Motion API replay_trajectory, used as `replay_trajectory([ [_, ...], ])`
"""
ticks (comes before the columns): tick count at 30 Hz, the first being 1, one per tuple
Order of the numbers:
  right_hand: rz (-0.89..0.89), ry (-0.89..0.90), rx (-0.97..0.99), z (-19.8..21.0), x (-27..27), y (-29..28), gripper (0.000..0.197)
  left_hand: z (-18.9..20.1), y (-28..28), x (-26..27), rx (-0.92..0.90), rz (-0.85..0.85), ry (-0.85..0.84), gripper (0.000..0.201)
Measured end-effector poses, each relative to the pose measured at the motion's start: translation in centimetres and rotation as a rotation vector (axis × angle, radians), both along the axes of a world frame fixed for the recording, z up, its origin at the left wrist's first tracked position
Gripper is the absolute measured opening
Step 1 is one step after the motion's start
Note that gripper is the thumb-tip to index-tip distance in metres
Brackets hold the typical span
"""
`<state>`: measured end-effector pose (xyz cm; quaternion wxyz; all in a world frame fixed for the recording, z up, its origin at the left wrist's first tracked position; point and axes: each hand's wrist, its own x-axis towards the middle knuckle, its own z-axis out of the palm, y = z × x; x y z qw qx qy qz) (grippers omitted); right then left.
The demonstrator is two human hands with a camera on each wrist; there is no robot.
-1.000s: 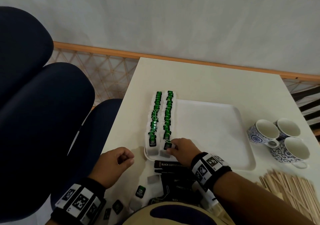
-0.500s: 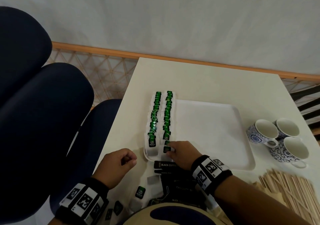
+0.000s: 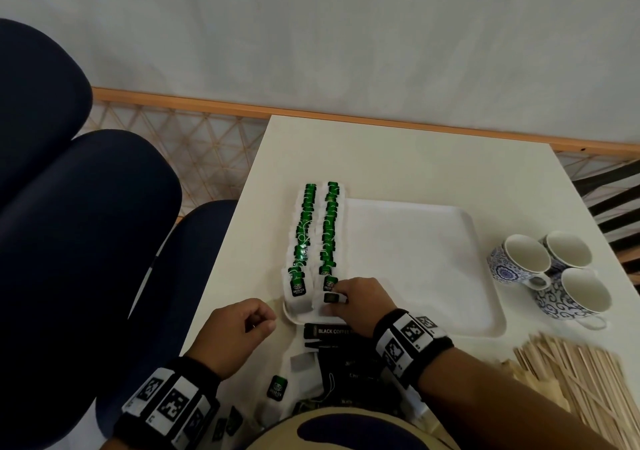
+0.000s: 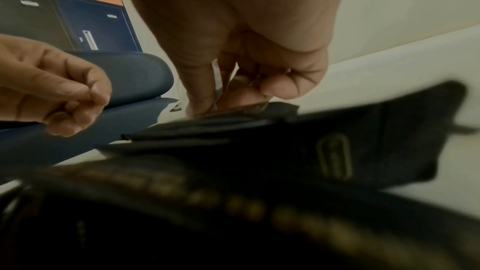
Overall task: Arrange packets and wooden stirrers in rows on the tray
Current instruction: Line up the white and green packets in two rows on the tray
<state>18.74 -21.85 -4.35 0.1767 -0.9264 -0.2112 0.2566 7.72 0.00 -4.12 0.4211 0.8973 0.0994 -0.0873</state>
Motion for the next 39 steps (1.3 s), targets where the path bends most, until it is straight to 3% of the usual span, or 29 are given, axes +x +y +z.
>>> replay_trajectory([
  [4,-0.002,0.114,-0.005,0.2,-0.2,-0.2,0.024,0.0,0.2,-0.3,0.022,0.009,0.010,0.012],
  [10,-0.162,0.105,0.056,-0.4,-0.3,0.1,0.026,0.0,0.3,-0.5,0.024,0.020,0.030,0.012],
  [14,-0.254,0.014,0.095,-0.1,-0.6,-0.1,0.050,0.2,0.8,-1.1,0.113,-0.024,0.084,0.013],
  [17,-0.101,-0.104,0.122,0.9,-1.3,0.2,0.040,0.4,1.1,-2.1,0.218,-0.144,0.206,0.018],
  [21,0.287,-0.100,0.077,2.1,-3.0,1.1,0.013,0.3,1.4,-4.0,0.335,-0.276,0.342,0.031],
  [28,0.794,-0.243,-0.252,2.0,-6.0,3.0,0.027,-0.4,1.1,-7.6,0.425,-0.317,0.362,0.033],
  [34,0.888,-0.353,-0.376,1.3,-7.3,2.9,0.049,-1.1,0.4,-8.8,0.449,-0.205,0.277,0.024],
  [39,0.827,-0.385,-0.338,1.4,-8.1,3.1,0.038,-1.5,0.1,-8.7,0.432,-0.100,0.259,0.023],
])
